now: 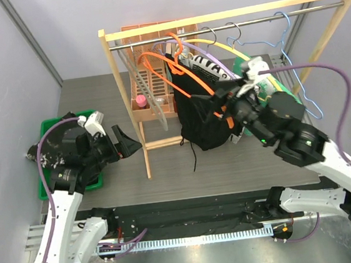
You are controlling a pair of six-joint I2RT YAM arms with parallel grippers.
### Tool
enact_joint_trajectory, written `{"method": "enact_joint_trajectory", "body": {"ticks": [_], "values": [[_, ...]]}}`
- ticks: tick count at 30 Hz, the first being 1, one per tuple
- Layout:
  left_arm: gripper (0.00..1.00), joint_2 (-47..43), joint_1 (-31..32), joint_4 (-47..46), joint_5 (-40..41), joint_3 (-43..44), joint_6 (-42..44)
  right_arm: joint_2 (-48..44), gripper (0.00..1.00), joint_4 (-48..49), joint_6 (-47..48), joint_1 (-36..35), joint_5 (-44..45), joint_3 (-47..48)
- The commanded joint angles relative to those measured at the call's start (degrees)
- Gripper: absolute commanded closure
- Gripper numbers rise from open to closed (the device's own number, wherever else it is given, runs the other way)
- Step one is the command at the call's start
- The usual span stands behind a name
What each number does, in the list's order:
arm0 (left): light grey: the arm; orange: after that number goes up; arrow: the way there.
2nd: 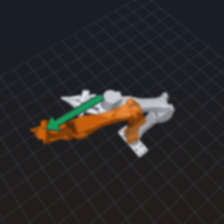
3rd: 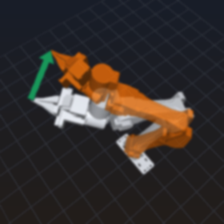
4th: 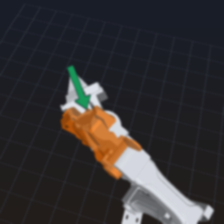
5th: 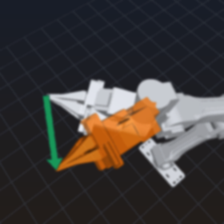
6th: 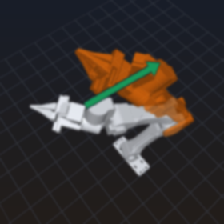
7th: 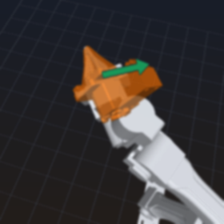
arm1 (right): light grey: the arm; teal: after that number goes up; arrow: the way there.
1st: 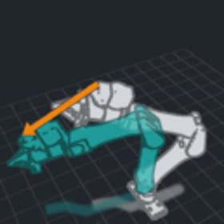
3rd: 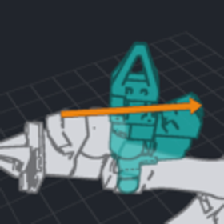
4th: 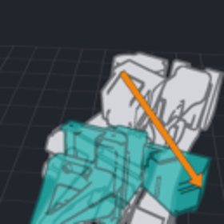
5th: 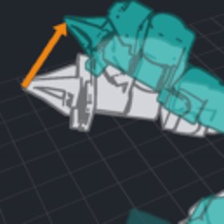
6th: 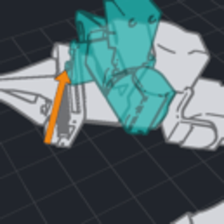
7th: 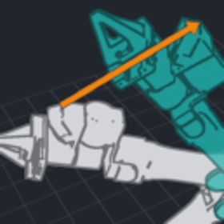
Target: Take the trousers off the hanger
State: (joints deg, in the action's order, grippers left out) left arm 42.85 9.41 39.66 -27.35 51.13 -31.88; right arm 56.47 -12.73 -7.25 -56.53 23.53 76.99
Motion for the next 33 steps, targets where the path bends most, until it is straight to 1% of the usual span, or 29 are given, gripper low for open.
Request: {"method": "enact_joint_trajectory", "body": {"ticks": [1,3,4,6,7,8,9,10,11,12,13,14,15,16,17,18,19,20,21,22,23,24,26,27,29,30,31,33], "values": [[0.09,2.1,0.3,-1.8,1.9,-0.2,1.7,-5.8,0.00,-15.5,-5.8,-0.2,-6.1,-1.2],[0.09,3.3,0.3,-1.9,1.9,-0.3,1.6,-8.0,0.00,-20.6,-7.4,-0.1,-7.5,-2.5],[0.09,3.5,0.2,-2.0,1.8,-0.7,1.6,-10.6,0.00,-21.9,-9.3,-0.2,-9.2,-3.2],[0.09,3.6,0.2,-2.0,1.3,-1.3,1.5,-13.5,0.00,-23.7,-11.8,-0.2,-11.2,-6.8],[0.08,3.6,0.2,-2.2,1.3,-2.0,1.3,-17.1,0.00,-23.8,-13.1,-0.2,-13.6,-8.3],[0.08,3.5,0.3,-2.6,0.7,-2.6,1.0,-18.7,0.00,-23.7,-16.4,-0.2,-14.6,-11.9],[0.07,3.1,0.3,-3.1,0.2,-3.2,0.5,-20.9,0.00,-22.1,-18.0,-0.2,-15.8,-14.2],[0.06,2.5,0.3,-5.6,-1.4,-5.0,-1.2,-22.8,0.00,-20.4,-19.9,-0.2,-16.7,-16.9],[0.05,2.2,0.2,-7.3,-3.3,-6.0,-2.3,-27.2,0.00,-18.6,-24.0,-0.2,-17.1,-23.1],[0.04,1.8,0.3,-9.1,-6.8,-8.6,-3.5,-29.4,0.00,-13.9,-26.7,-0.2,-17.1,-26.4],[0.04,0.8,0.3,-11.2,-8.1,-10.1,-5.2,-31.6,0.01,-11.2,-28.9,-0.2,-17.0,-29.9],[0.04,0.3,0.2,-14.8,-9.1,-11.5,-7.9,-36.1,0.01,-8.2,-33.0,-0.2,-17.0,-37.0],[0.04,-0.3,0.3,-16.9,-11.1,-14.3,-9.6,-38.0,0.00,-2.6,-34.7,-0.2,-16.8,-40.6],[0.04,-1.7,0.3,-18.5,-11.9,-15.7,-11.1,-40.1,0.01,-0.3,-36.3,-0.2,-16.3,-43.7],[0.04,-2.4,0.3,-21.7,-12.8,-16.9,-14.0,-41.8,0.00,1.8,-38.1,-0.2,-14.4,-49.5],[0.04,-3.4,0.3,-23.0,-13.5,-19.5,-15.2,-45.0,0.00,4.7,-41.3,-0.2,-12.6,-52.3],[0.04,-4.4,0.3,-24.1,-14.4,-20.5,-16.4,-46.4,0.00,5.4,-43.2,-0.2,-10.6,-54.6],[0.04,-6.9,0.3,-25.2,-14.9,-21.6,-19.0,-47.8,0.00,6.0,-44.6,-0.2,-9.2,-59.1],[0.04,-8.4,0.3,-27.5,-15.4,-23.9,-20.1,-50.5,0.00,6.7,-47.3,-0.2,-6.0,-61.2],[0.04,-9.7,0.3,-28.6,-16.2,-25.0,-21.5,-51.7,0.00,7.0,-48.2,-0.2,-4.7,-63.2],[0.03,-13.2,0.3,-29.5,-16.7,-26.3,-22.7,-53.0,0.00,7.5,-48.8,-0.2,-3.7,-66.7],[0.03,-14.9,0.3,-31.9,-17.1,-29.1,-25.6,-54.2,0.01,7.8,-49.4,-0.2,-2.1,-68.3],[0.01,-18.8,0.3,-34.4,-18.4,-32.4,-28.7,-56.3,0.00,7.8,-50.7,-0.2,-0.3,-72.0],[0.01,-22.9,0.3,-36.0,-18.8,-35.9,-32.2,-56.3,0.00,7.3,-51.4,-0.1,0.4,-72.8],[0.00,-26.5,0.3,-41.0,-19.4,-39.4,-36.0,-54.8,0.00,7.3,-53.7,-0.2,2.0,-74.5],[0.00,-30.5,0.3,-42.8,-19.5,-42.6,-37.7,-54.0,0.00,8.2,-54.0,-0.2,2.1,-75.2],[0.00,-32.1,0.3,-46.6,-19.5,-44.1,-41.1,-52.9,0.00,9.0,-53.9,-0.2,1.8,-76.0],[0.00,-35.4,0.3,-49.7,-18.8,-48.2,-43.9,-51.6,0.00,11.7,-55.3,-0.2,2.2,-79.3]]}}
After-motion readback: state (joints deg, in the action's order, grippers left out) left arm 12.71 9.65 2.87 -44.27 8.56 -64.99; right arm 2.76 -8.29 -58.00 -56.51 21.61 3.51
